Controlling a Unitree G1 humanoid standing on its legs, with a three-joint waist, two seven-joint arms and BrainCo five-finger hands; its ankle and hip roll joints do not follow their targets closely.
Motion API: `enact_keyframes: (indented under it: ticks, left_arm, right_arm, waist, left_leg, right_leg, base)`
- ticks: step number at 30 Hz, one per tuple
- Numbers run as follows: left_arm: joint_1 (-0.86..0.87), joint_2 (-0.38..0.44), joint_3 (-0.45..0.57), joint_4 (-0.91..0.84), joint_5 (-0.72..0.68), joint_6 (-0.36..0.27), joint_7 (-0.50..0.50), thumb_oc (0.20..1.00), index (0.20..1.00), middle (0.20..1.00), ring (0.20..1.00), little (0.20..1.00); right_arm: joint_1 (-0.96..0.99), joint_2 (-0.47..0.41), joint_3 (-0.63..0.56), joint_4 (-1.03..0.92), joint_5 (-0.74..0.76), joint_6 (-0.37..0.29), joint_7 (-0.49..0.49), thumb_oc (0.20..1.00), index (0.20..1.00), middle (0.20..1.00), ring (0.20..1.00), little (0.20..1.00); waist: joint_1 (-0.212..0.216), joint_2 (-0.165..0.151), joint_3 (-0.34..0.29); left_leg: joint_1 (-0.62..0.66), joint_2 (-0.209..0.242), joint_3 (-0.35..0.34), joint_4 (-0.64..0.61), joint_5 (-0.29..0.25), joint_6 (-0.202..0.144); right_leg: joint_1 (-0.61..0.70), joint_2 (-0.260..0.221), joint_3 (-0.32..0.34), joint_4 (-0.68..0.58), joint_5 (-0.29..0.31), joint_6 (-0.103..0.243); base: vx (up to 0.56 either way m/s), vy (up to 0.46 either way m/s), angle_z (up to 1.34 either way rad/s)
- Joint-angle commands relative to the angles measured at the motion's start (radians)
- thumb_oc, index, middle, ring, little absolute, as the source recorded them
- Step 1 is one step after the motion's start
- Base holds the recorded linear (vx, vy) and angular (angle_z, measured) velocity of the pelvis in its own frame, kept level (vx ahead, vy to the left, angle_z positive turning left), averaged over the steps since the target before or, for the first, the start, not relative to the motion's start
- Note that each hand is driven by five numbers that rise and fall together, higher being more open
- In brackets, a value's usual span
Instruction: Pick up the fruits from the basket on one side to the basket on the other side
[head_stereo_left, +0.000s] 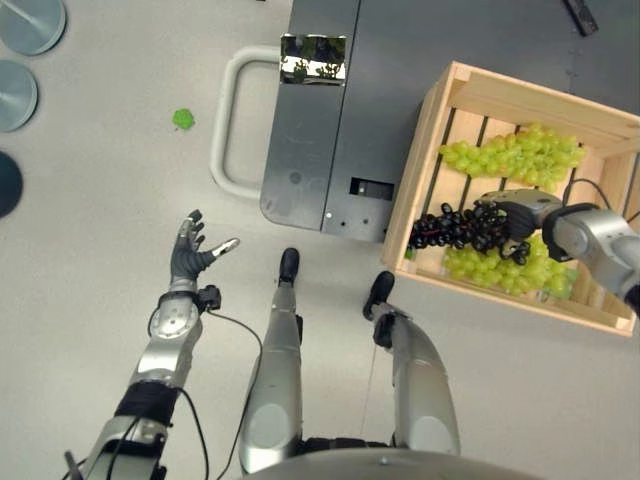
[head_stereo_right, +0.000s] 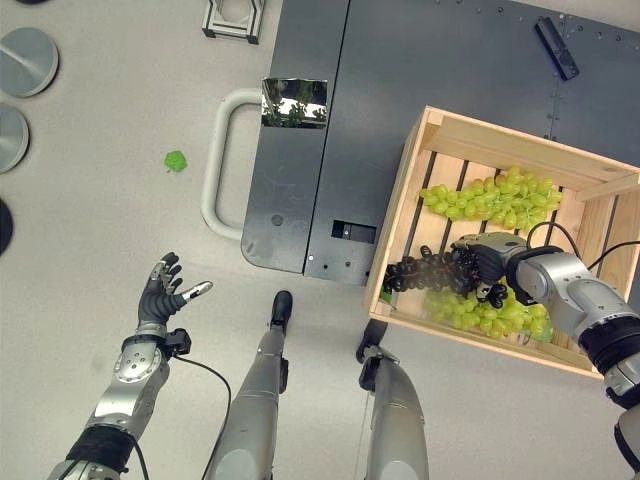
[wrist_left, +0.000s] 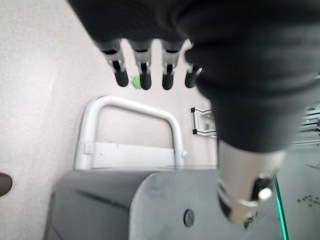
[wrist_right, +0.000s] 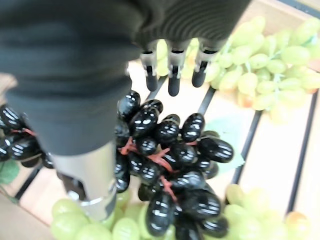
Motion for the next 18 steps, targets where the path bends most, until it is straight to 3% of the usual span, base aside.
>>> enact_keyframes:
  ticks: [1, 6, 18]
  left_arm:
    - [0.002, 0.018, -0.006, -0.043, 0.022, -0.021, 0.003, 1.0, 1.0, 1.0, 1.0, 1.0]
    - [-0.016, 0.018, -0.018, -0.036, 0.011, -0.021, 0.013, 1.0, 1.0, 1.0, 1.0, 1.0]
    - [-0.004, 0.018, -0.015, -0.035, 0.005, -0.02, 0.026, 1.0, 1.0, 1.0, 1.0, 1.0]
  right_arm:
    - [-0.045, 0.018, 0.021, 0.031, -0.028, 0.022, -0.021, 1.0, 1.0, 1.0, 1.0, 1.0]
    - [-0.088, 0.113, 0.042, 0.113, -0.047, 0.048, -0.054, 1.0, 1.0, 1.0, 1.0, 1.0]
    - [-0.133, 0.173, 0.074, 0.171, -0.056, 0.058, -0.082, 1.0, 1.0, 1.0, 1.0, 1.0]
  waist:
    - [-0.003, -0.022, -0.016]
    - [-0.001, -0.013, -0.016]
    - [-0.002, -0.008, -0.016]
  left_leg:
    - [-0.017, -0.023, 0.011, 0.099, -0.089, 0.033]
    - [-0.025, -0.025, 0.013, 0.107, -0.092, 0.035]
    - [-0.077, -0.032, 0.02, 0.144, -0.103, 0.04]
  right_leg:
    - [0.006, -0.014, 0.023, -0.033, -0.016, 0.084]
    - [-0.003, -0.015, 0.03, -0.029, -0.015, 0.085]
    - [-0.051, -0.017, 0.044, -0.013, -0.012, 0.084]
  base:
    - [0.0, 0.0, 0.0]
    - [0.0, 0.0, 0.0]
    - [0.0, 0.0, 0.0]
